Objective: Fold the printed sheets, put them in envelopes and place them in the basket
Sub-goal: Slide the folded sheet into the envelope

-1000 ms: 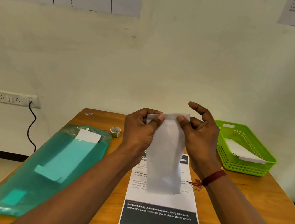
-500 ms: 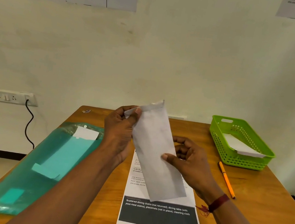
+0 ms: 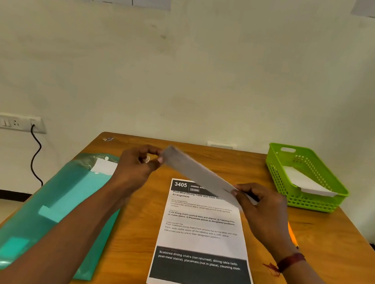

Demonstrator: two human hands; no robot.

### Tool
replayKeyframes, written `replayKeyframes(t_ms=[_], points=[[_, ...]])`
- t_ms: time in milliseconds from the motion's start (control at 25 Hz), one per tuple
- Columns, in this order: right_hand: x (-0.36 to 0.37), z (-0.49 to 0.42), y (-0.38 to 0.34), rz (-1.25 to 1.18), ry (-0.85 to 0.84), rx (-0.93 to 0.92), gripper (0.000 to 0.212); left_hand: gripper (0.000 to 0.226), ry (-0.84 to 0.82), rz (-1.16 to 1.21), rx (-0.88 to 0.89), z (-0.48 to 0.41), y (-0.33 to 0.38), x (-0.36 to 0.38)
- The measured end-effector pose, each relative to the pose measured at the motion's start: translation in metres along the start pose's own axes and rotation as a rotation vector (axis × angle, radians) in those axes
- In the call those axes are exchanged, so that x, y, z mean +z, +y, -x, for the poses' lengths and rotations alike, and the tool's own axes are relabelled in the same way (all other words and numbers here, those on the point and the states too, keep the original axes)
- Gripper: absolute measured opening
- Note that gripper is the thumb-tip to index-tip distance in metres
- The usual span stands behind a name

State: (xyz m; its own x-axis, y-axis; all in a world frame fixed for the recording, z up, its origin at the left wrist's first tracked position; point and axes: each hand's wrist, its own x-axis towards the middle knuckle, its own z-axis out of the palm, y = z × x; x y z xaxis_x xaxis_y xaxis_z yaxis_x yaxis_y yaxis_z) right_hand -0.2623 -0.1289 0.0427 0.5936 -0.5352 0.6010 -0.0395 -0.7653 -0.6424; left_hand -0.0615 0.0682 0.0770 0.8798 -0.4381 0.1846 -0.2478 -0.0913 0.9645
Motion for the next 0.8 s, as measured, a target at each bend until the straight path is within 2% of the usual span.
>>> replayKeyframes(t_ms=[80,200,280,400,480,600,800], points=[[0.001,-0.001,0.005,0.125,0.091,-0.202,0.012,0.007,-0.046,-0.078,-0.013,-0.001,-0.002,-0.004],[0.010,0.006,0.013,0.188,0.125,-0.383,0.017,0.020,-0.109,0.153,-0.303,0.005,-0.007,-0.006],[0.019,0.015,0.020,0.243,0.100,-0.464,0.021,0.024,-0.100,0.288,-0.449,0.009,-0.015,-0.004],[0.035,0.028,0.033,0.354,-0.018,-0.552,0.024,0.015,-0.091,0.257,-0.483,0.011,-0.024,0.002],[0.042,0.035,0.043,0.396,-0.113,-0.540,0.028,0.018,-0.114,0.175,-0.479,0.010,-0.034,0.006],[0.045,0.043,0.055,0.349,-0.238,-0.408,0.029,0.026,-0.077,0.103,-0.496,0.008,-0.059,0.010],[0.044,0.050,0.071,0.333,-0.470,-0.219,0.039,0.024,-0.057,-0.044,-0.474,0.009,-0.100,0.017]])
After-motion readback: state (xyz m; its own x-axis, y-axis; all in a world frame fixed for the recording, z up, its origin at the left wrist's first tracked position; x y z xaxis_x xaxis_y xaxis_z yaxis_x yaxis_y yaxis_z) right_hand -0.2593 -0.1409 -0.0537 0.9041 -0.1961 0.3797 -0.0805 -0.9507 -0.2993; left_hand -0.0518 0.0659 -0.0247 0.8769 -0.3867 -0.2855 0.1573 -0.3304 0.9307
